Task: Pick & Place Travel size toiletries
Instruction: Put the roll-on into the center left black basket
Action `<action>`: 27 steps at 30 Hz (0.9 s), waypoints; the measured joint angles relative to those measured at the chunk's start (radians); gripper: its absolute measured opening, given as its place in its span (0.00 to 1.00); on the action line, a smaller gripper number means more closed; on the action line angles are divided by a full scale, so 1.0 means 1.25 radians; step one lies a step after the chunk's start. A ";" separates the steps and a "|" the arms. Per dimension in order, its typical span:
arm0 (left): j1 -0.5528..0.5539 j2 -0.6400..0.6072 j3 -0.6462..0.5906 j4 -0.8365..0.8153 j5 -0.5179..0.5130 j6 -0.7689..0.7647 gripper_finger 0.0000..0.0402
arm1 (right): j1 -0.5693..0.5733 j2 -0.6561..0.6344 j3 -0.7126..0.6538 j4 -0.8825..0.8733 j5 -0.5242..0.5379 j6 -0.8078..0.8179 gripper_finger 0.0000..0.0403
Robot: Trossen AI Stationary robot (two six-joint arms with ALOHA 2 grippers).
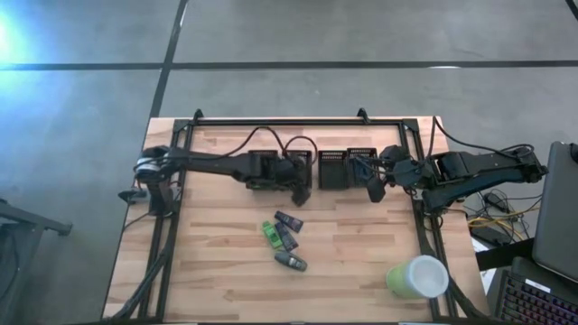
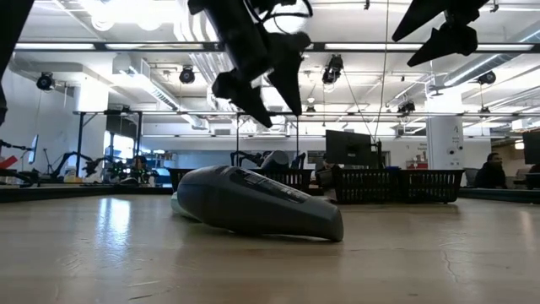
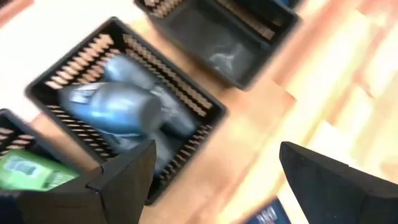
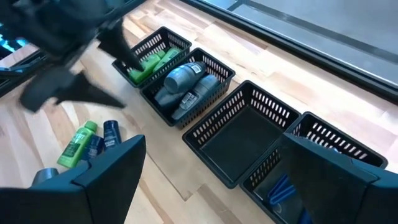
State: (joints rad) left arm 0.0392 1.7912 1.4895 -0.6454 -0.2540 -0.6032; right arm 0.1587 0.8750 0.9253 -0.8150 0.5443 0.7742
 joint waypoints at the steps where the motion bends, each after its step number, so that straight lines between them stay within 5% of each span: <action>1: -0.007 -0.003 0.000 0.000 0.013 0.012 0.86 | 0.000 0.000 0.000 0.000 0.003 0.000 0.90; 11: -0.081 -0.007 0.000 0.007 0.111 0.149 0.86 | 0.000 0.000 0.000 0.000 0.004 0.000 0.90; 27: -0.190 -0.007 -0.004 0.007 0.114 0.223 0.86 | 0.000 0.000 0.000 0.000 0.004 0.003 0.90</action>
State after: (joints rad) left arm -0.1983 1.7821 1.4845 -0.6361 -0.1116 -0.3248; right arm 0.1589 0.8753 0.9253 -0.8146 0.5495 0.7780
